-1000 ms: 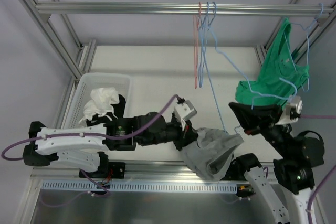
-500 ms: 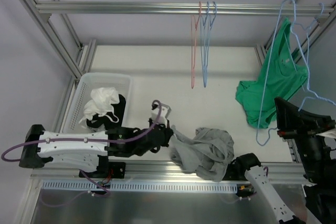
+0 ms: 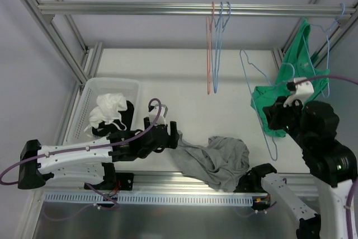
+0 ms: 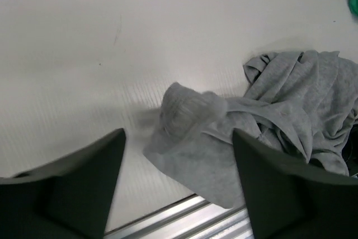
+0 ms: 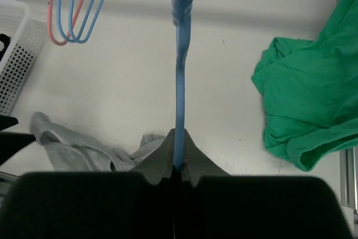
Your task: Remove the tank top from the hanger
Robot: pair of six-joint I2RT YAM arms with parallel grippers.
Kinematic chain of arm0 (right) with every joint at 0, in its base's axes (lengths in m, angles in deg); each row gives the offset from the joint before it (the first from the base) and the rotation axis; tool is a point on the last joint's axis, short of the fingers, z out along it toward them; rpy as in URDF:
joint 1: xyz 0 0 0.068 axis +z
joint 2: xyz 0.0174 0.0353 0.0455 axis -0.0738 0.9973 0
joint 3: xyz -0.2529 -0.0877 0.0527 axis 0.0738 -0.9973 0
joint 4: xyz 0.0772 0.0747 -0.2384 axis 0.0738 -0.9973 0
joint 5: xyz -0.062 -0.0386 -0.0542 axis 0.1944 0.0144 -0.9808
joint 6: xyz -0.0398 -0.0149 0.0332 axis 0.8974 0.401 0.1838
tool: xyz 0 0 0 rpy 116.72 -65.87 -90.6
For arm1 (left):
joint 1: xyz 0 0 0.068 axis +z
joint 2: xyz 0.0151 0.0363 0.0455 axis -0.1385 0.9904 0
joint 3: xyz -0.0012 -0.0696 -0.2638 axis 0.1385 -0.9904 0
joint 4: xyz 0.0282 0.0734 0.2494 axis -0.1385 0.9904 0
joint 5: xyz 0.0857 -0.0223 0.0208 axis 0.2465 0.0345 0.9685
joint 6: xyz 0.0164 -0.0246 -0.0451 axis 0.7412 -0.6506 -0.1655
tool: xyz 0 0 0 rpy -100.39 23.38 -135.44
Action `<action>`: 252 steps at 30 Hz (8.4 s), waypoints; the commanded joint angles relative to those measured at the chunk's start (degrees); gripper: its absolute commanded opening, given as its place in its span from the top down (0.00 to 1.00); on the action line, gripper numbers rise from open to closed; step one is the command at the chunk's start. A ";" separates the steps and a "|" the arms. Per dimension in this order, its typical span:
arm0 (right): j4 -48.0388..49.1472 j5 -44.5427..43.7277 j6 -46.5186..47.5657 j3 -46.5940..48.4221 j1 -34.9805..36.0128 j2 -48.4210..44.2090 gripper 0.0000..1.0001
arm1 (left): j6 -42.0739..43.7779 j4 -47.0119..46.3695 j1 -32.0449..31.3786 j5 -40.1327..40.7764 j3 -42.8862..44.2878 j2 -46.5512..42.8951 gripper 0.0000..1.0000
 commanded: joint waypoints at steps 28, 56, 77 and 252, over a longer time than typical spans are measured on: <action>6.19 -11.31 10.91 44.08 -0.12 57.94 1.00 | 5.94 2.45 0.52 -13.05 -3.65 -9.95 0.01; 11.56 -10.96 2.56 8.34 -2.57 20.08 0.01 | 10.86 -4.40 -6.77 -17.79 18.57 21.05 0.01; 3.38 3.52 2.91 3.38 -2.75 -13.16 0.01 | 8.68 -2.91 -8.97 -18.60 36.17 62.64 0.03; 24.21 4.32 19.79 27.11 -32.72 48.09 0.56 | 27.39 32.42 58.09 -43.37 12.43 -37.81 0.01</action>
